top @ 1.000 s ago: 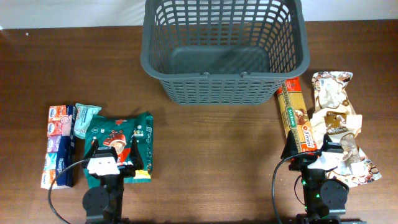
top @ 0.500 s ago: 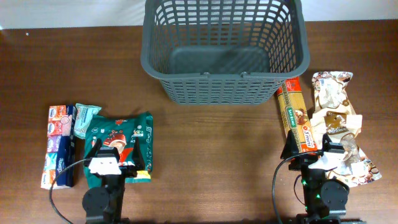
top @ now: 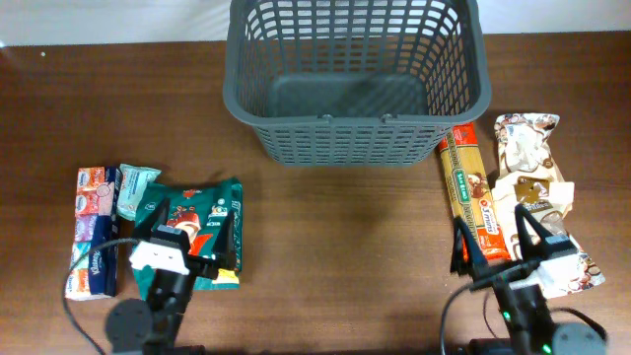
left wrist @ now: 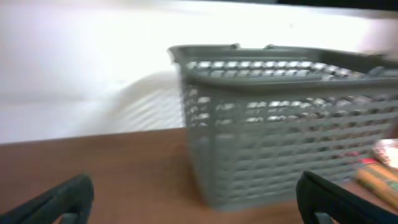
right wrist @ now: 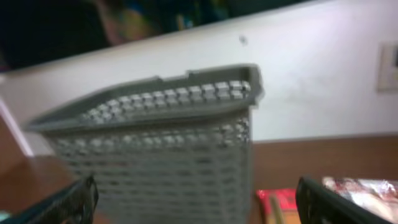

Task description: Pack container

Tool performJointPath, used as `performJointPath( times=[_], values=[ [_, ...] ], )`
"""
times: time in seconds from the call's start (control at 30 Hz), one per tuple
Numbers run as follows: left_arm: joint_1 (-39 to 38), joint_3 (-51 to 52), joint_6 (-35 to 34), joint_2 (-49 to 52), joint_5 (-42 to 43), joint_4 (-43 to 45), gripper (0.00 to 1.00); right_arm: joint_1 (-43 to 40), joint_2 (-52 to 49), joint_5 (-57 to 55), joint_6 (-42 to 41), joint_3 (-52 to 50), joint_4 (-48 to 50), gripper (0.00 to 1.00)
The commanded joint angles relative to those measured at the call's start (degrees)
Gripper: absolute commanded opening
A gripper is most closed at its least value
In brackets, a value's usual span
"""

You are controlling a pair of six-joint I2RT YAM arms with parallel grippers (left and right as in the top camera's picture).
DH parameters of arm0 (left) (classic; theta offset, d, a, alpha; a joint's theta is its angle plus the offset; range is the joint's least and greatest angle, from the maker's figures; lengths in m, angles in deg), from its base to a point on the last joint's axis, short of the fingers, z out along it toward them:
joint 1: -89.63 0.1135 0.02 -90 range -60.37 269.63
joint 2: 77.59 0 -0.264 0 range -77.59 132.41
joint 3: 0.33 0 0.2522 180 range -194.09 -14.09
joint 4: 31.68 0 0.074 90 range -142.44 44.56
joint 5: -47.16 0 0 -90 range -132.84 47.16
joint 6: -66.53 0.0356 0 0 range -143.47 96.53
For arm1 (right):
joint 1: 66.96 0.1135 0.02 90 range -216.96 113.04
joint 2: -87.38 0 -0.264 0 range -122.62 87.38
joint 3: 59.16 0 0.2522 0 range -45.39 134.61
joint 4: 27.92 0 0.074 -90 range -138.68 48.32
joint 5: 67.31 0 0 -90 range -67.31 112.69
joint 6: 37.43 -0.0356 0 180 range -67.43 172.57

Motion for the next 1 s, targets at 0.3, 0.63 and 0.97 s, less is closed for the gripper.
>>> performJointPath(
  times=[0.3, 0.63, 0.97],
  values=[
    [-0.28, -39.54, 0.57, 19.67, 11.56, -29.81, 0.99, 0.46, -11.93, 11.37, -0.63, 38.45, -36.48, 0.99],
    [-0.28, -50.64, 3.5, 20.35, 12.48, -40.61, 0.99, 0.5, -22.18, 11.93, 6.23, 59.56, -53.35, 0.99],
    [-0.28, -69.66, 9.4, 35.58, 5.86, -54.16, 0.99, 0.5, -49.99, -5.84, 10.62, 91.17, -75.63, 0.99]
  ],
)
